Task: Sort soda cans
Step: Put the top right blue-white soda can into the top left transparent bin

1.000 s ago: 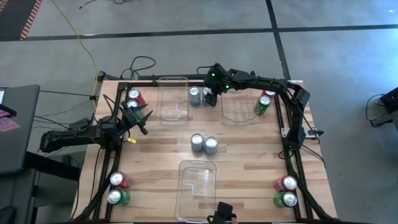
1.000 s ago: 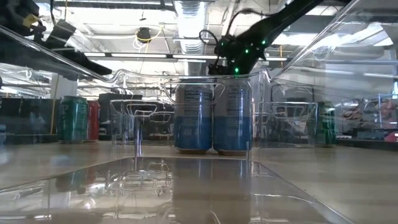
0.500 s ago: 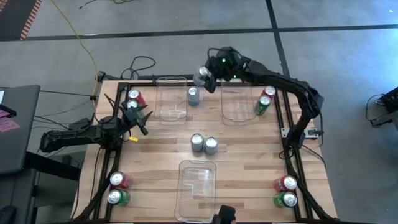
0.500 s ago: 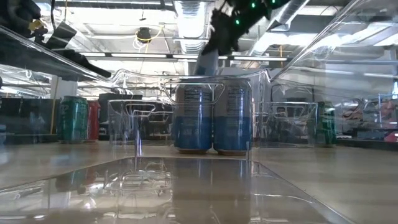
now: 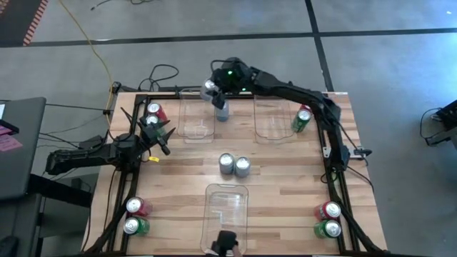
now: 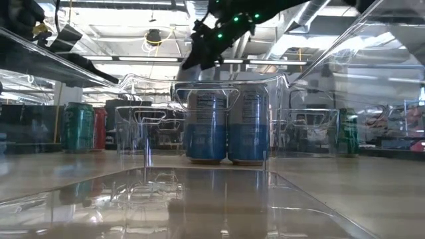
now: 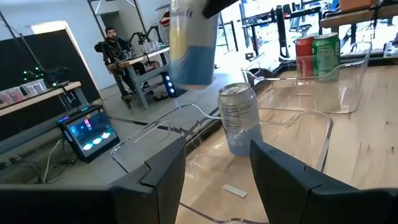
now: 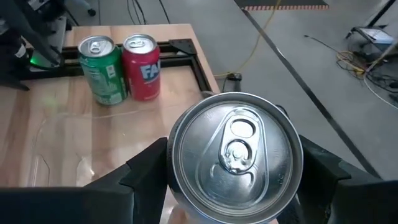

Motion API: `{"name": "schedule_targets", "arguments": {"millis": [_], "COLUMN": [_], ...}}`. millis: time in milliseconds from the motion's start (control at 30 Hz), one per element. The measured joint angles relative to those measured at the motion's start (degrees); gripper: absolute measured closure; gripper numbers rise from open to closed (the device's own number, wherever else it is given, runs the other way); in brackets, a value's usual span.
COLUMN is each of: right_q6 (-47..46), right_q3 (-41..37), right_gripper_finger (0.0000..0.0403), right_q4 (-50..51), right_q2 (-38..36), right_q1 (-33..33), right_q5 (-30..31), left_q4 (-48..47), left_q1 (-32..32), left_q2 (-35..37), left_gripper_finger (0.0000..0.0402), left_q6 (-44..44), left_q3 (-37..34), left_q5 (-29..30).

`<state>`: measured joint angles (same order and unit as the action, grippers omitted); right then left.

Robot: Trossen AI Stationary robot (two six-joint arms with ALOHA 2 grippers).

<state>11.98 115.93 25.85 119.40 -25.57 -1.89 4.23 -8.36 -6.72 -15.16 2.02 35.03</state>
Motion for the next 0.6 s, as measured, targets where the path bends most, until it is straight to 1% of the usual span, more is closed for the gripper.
{"name": "schedule_targets", "arguments": {"millis": [67, 233, 367, 600], "right_q6": [-0.81, -2.0, -2.09, -3.23], "right_q3": [2.87, 10.23, 15.17, 18.35], "right_gripper_finger": [0.0135, 0.0135, 0.0132, 0.0129], "right_q4": [0.8, 6.95, 10.64, 14.13], "right_q2": [2.52, 9.8, 14.02, 18.45], "right_q1": [0.05, -0.13, -0.06, -0.43], "right_q5": [-0.08, -0.06, -0.49, -2.26], "left_q4": [-0.08, -0.25, -0.39, -0.42], "left_q1": [0.0, 0.0, 0.0, 0.0], "left_q2": [0.0, 0.02, 0.0, 0.01], "left_gripper_finger": [0.0226, 0.0226, 0.0226, 0.0226], "left_q6": [0.01, 0.24, 0.38, 0.44], "left_q3": [0.0, 0.0, 0.0, 0.0], "left_q5": [0.0, 0.0, 0.0, 0.01]}}
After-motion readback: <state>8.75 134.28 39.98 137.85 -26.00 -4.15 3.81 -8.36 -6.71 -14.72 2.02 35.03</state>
